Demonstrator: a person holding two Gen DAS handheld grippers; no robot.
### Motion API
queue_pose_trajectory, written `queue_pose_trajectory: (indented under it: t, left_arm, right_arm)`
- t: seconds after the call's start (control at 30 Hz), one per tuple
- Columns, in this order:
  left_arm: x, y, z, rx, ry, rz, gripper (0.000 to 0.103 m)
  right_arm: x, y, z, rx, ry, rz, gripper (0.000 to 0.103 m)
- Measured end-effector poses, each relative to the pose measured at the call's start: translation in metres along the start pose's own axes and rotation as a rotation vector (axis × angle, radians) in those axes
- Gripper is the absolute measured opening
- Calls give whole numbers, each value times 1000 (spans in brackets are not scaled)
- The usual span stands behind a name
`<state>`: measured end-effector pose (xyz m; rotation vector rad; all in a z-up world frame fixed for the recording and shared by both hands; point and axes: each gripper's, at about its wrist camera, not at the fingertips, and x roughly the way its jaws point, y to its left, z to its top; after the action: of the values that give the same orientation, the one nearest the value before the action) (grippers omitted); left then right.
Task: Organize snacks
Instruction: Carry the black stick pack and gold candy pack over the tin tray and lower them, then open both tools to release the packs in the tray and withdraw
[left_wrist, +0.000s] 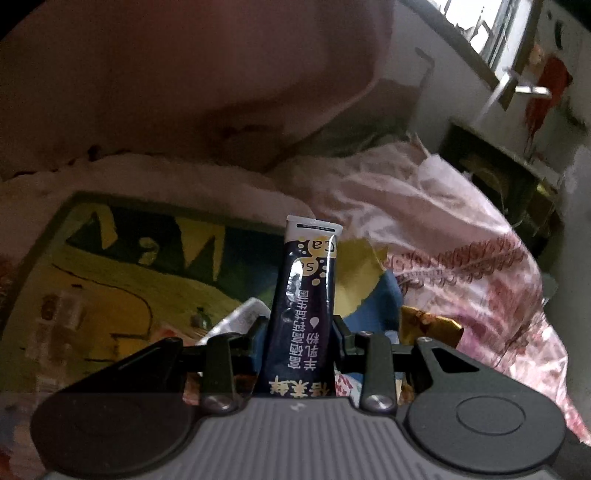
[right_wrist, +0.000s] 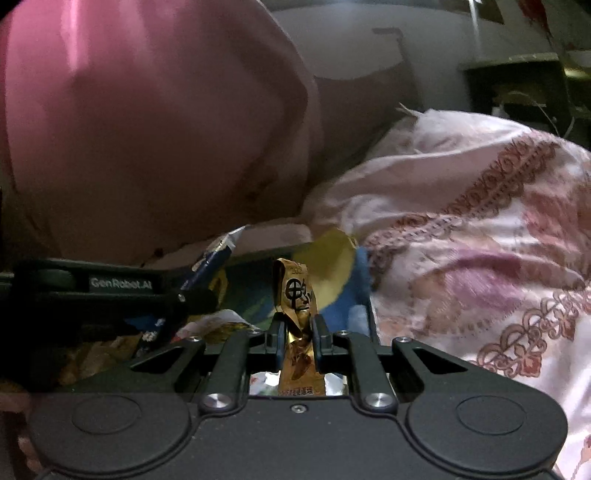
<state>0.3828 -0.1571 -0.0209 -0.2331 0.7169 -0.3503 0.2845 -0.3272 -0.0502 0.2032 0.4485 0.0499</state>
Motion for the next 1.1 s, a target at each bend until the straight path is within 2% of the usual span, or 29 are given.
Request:
queue_pose_trajectory:
  t: [0.17, 0.23, 0.37, 0.5, 0.6, 0.7, 0.83, 1.0, 1.1]
  left_arm:
    - [12, -13, -4, 71, 27, 52, 39]
    - [13, -12, -5, 59, 37, 59, 40]
    - [10, -10, -4, 37, 50, 68, 41]
    - [5, -7, -1, 19, 57, 80, 53]
    - [-4, -6, 2, 11, 51, 87, 55]
    - [-18, -5, 5, 15, 27, 96, 58]
    - [-43, -7, 10, 23, -21, 107, 67]
    - [-83, -8, 13, 41, -100, 125, 83]
    - [-110, -6, 12, 53, -147, 141, 89]
  right_arm:
    - [7, -4, -3, 15, 32, 9, 16]
    - [8, -4, -5, 21, 45, 16, 17]
    - [9, -2, -6, 25, 58, 25, 24]
    - [8, -1, -7, 23, 65, 28, 26]
    - [3, -1, -5, 30, 59, 30, 32]
    - [-7, 0, 0, 33, 33, 28, 40]
    - [-26, 3, 8, 28, -18, 31, 56]
    - [-53, 8, 16, 30, -77, 44, 67]
    - [-71, 12, 20, 32, -108, 57, 74]
